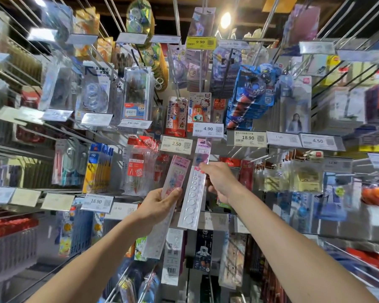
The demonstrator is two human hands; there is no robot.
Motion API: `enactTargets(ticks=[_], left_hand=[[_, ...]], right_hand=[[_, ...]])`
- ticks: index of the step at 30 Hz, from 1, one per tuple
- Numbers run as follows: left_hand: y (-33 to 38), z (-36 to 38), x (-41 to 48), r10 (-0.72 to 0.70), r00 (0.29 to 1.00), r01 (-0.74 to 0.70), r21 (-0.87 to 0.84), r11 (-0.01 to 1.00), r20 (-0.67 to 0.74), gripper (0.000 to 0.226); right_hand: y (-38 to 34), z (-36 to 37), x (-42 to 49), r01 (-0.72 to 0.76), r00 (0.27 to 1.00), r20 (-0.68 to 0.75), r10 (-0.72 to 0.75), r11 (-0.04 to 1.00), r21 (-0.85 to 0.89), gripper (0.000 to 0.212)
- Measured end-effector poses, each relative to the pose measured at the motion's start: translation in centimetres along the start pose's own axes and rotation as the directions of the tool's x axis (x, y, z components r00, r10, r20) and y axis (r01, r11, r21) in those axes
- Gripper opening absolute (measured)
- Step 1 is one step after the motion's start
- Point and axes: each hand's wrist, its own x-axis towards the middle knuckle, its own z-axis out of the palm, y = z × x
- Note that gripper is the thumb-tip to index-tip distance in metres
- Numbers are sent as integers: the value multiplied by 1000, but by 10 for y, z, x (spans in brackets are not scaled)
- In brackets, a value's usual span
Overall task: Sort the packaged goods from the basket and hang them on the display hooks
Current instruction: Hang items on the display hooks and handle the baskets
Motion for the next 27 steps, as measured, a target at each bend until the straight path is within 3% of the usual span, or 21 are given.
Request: enactTargets(ticks=[7, 10, 12, 15, 18, 20, 24, 27], left_hand=[[-8, -1, 4, 2, 999, -2, -9, 1000, -49, 60], [-7, -1, 4, -3, 995, 3, 3, 1000, -100, 53], [-5, -2, 5, -11, 992, 15, 33, 999, -123, 55], [-4, -1, 4, -20, 995, 25, 48, 999, -102, 57], [-3, 0, 3, -17, 995, 21, 40, 999, -95, 46], [-2, -1, 3, -3, 996, 7, 44, 999, -84, 43], [-3, -2, 4, -26, 997, 26, 5, 1000, -68, 46], [-5, -2, 5, -35, 998, 33, -22, 999, -61, 46]], right_hand=[[-1, 0, 7, -195, 977, -104, 186, 977, -85, 11], [9, 1, 14, -296, 950, -121, 287, 953, -64, 41], [18, 3, 14, -343, 938, -68, 339, 937, -64, 38], [24, -1, 15, -351, 930, 44, 366, 916, -195, 29], [24, -10, 13, -353, 893, 150, 424, 868, -348, 17], [24, -8, 10, -381, 875, 162, 456, 855, -351, 11], [36, 9, 16, -340, 938, -22, 346, 904, -261, 22], [40, 13, 19, -244, 969, -105, 222, 825, -509, 26]])
